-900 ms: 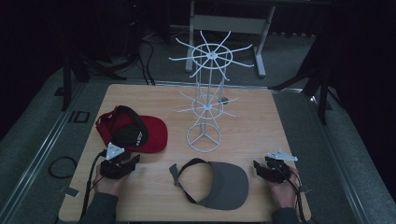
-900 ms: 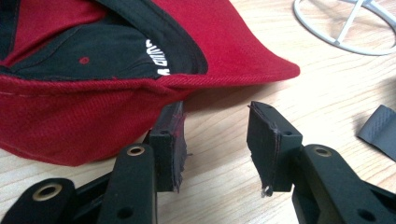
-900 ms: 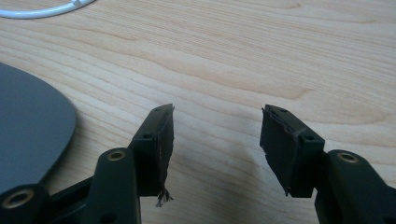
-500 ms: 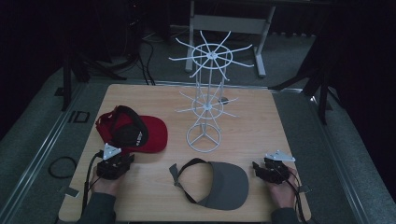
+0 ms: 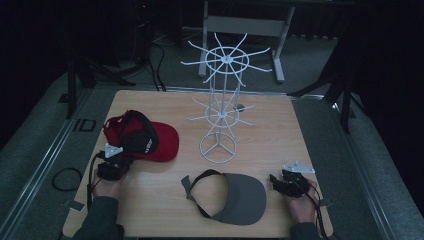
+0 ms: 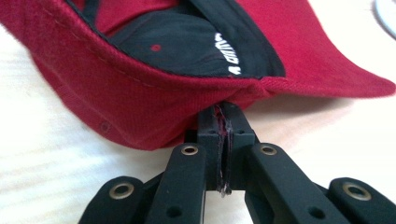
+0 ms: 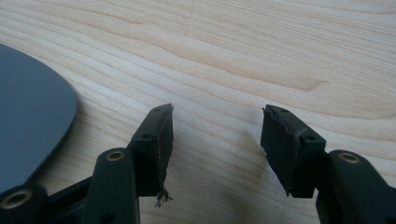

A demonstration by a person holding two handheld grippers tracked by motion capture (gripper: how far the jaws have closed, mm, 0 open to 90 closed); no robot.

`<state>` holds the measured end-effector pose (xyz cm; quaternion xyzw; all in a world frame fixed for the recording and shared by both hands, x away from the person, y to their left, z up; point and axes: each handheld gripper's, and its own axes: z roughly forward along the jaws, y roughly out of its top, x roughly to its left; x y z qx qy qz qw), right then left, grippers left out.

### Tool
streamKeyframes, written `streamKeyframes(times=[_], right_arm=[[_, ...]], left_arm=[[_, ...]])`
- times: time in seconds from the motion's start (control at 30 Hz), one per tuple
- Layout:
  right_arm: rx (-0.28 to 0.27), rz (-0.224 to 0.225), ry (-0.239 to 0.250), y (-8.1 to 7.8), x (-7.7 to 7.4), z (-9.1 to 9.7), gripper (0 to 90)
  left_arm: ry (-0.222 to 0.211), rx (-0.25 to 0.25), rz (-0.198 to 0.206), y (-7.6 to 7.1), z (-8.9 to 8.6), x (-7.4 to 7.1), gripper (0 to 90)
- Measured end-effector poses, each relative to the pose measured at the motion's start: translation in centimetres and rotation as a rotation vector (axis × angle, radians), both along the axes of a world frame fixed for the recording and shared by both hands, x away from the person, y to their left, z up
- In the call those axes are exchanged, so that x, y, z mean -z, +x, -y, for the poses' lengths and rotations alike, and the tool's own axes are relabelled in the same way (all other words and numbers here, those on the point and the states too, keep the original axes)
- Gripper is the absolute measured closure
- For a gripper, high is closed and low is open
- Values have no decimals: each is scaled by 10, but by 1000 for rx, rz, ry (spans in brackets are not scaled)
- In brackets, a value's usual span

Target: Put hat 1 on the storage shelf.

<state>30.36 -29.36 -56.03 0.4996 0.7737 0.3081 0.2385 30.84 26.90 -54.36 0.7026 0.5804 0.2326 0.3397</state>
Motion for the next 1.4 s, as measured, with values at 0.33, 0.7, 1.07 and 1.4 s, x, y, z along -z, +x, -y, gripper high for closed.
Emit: streamKeyframes(times=[0.33,0.7,1.07,1.4], right_arm=[[2,-4,8,-1,0,0,437],[3,-5,13,-3,0,3,428],[4,-2,4,-4,0,3,421],[1,0,2,-4,0,3,417]], left_arm=[[49,-31,-19,54,-7,-11,881],[8,-34,-39,77,-8,-16,749],[-96,78,-58,55,13,-14,550],[-184,98,-101,68,34,-4,422]])
